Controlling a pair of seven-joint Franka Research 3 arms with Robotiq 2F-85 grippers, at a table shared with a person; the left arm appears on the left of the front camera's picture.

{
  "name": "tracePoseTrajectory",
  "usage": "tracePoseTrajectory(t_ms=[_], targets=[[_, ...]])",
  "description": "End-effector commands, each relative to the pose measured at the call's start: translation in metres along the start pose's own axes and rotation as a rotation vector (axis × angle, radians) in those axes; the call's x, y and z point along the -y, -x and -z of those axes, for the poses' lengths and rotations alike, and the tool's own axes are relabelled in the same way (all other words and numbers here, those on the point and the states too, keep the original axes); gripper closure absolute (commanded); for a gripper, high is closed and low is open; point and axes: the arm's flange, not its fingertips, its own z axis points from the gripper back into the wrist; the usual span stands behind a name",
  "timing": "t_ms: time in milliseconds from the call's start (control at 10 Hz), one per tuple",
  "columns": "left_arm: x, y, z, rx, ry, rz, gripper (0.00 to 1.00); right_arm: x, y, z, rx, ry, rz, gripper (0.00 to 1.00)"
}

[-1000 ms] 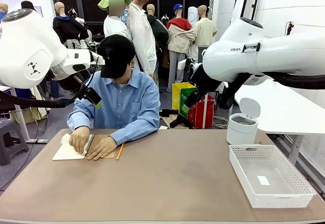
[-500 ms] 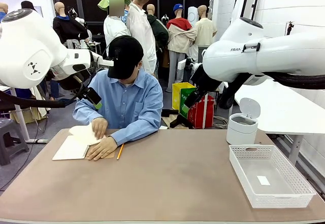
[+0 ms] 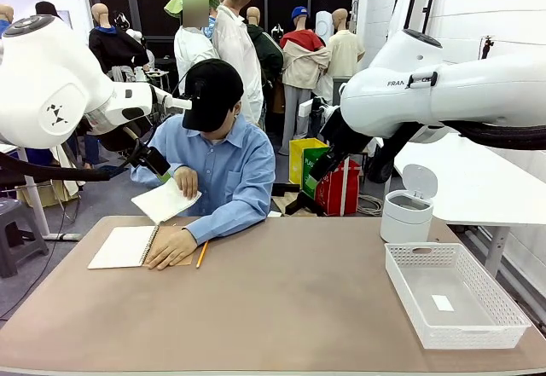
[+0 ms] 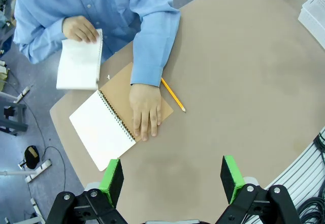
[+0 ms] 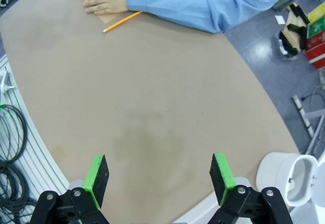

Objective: Sort the paper based on its condition.
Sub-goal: If a person hands you a paper, place it in the Organizing basket , and if it's crumpled, put it in the Trash can.

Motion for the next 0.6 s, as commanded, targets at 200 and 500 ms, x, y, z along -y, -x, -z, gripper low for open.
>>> tracePoseTrajectory(t_ms=[200,500], targets=[[-0.0006,0.0000,-0.0009,0.003,0.003,0.005,0.00,-0.0007,0.0000,0.0007,-0.003,0.001,0.005,0.00],[-0.0006,0.0000,-0.0009,0.003,0.003,0.005,0.00,-0.0007,0.0000,0.0007,-0.003,0.001,0.005,0.00]])
